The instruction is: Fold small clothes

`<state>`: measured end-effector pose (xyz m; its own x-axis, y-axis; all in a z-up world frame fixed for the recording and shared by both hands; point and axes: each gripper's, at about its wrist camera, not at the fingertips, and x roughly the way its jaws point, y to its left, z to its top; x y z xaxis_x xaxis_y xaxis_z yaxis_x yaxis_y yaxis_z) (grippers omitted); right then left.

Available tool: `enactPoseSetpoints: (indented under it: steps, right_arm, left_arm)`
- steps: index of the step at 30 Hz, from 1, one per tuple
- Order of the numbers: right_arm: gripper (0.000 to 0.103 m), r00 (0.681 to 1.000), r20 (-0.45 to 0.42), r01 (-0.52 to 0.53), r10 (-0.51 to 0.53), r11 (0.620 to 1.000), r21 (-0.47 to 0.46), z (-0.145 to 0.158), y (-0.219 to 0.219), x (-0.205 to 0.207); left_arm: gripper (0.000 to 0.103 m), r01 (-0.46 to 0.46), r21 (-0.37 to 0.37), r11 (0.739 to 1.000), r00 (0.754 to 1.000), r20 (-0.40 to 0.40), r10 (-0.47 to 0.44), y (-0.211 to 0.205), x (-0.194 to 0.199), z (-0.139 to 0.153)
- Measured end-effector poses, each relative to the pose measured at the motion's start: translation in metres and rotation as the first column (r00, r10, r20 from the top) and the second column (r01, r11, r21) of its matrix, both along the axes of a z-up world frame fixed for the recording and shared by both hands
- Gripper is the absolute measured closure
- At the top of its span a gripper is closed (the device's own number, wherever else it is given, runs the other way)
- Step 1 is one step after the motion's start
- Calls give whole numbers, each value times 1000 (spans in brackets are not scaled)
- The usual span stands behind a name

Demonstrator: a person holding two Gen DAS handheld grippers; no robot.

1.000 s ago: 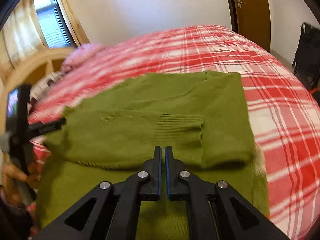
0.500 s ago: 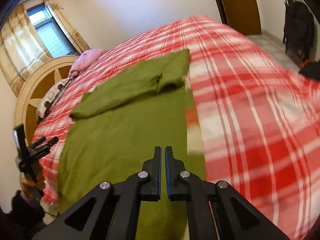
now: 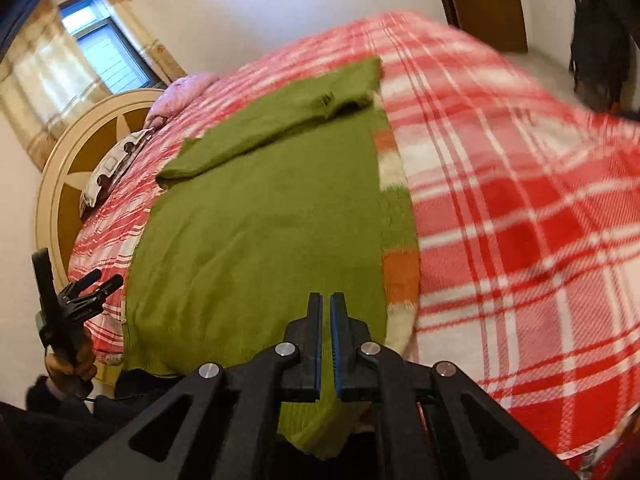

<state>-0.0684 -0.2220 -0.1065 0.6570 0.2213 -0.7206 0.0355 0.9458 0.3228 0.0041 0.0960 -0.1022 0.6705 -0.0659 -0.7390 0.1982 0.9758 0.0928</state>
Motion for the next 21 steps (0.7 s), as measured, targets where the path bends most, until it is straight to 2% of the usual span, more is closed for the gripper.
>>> enactPoseSetpoints:
  steps: [4,7,8,10,11,13,18,21]
  right_arm:
    - [99,998,56,-19,25,995,-100,12,14,-5]
    - [99,992,107,-55,61,996,-66,20,21,-9]
    - [96,991,109,-72,76,996,-47,20,22,-8]
    - [47,990,101,-95,96,995,-14,20,25,-7]
    - [11,989,107,-100,99,995,-1,20,27,-8]
    - [8,985,141,-102,100,995,12,24,30,-11]
    - [8,991,109,-65,74,994,-87,28,36,-10]
    - [8,998,50,-32,39,990,-141,23,32,-13]
  left_arm:
    - [0,1,-37,999,1000,20,0,4,-6,5]
    - [0,12,-55,998,999,35,-10,2,-9,8]
    - [0,15,-55,998,999,38,-13,1,-10,8]
    - [0,22,-51,998,999,51,-19,-1,-13,10]
    - [0,24,-47,999,998,60,-21,-1,-15,11]
    - [0,21,-50,999,997,70,-18,0,-16,14]
    - [0,1,-68,998,998,68,4,7,-15,15]
    - [0,-7,-44,999,998,61,10,10,-16,13]
